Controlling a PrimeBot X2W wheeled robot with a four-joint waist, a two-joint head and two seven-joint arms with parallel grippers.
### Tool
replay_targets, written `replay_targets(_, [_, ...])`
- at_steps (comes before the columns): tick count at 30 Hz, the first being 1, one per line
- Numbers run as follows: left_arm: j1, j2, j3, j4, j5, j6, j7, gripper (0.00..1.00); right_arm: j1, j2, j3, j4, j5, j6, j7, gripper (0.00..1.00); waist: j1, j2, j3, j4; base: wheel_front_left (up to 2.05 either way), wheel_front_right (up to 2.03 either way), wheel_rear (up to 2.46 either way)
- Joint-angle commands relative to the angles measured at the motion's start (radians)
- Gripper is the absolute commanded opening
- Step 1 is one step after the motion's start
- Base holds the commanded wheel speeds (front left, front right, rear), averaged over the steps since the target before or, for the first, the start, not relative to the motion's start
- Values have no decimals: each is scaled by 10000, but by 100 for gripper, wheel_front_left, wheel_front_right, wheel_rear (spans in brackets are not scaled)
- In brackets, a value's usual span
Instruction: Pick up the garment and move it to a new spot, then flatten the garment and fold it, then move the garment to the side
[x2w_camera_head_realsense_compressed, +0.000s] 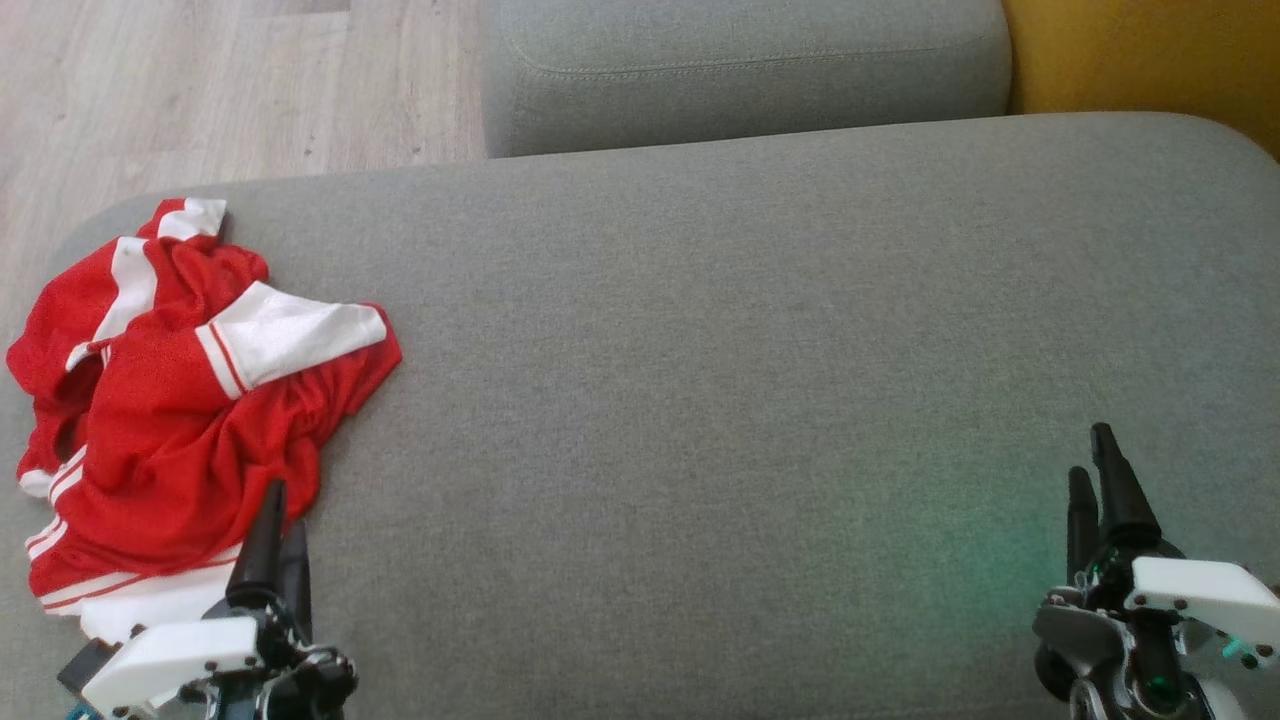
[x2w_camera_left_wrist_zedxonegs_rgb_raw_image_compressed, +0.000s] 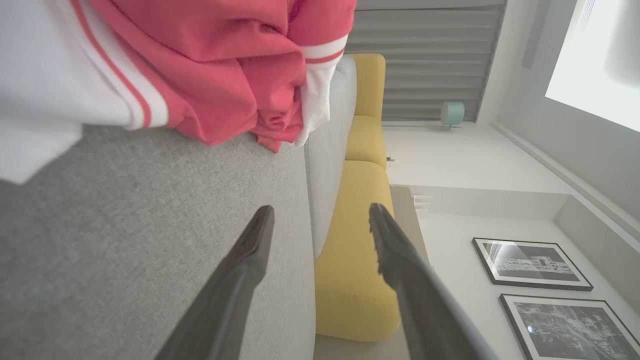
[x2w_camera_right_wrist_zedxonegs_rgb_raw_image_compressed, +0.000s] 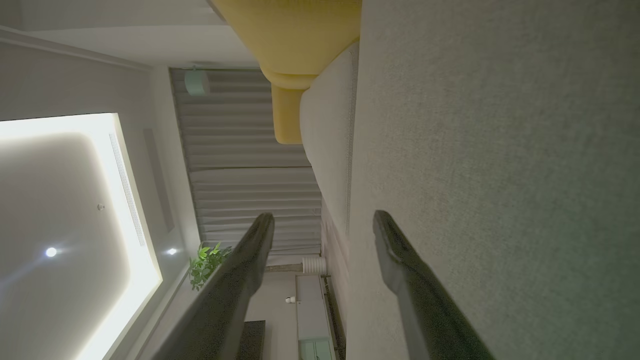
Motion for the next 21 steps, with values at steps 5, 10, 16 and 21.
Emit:
replay_targets(5, [-598,115,34,-573,663,-35,-206,100,-599,-265,391,-612,-399,17,-278,100,0,0,12,-16,0,0,0])
replay_targets(10, [-612,121,-88,-809,1562,81,-353,100,-710,-469,758,-717,-1015,21,-475,100,0,0,30,-27,0,0,0])
replay_targets(16, [-634,127,-220,-1148,2542,308,-528,100,-786,-623,1119,-863,-1808,24,-659,100,0,0,29,-39,0,0,0])
replay_targets(21, [-645,133,-314,-1405,3552,582,-674,100,-822,-745,1473,-984,-2541,28,-807,100,0,0,8,-75,0,0,0])
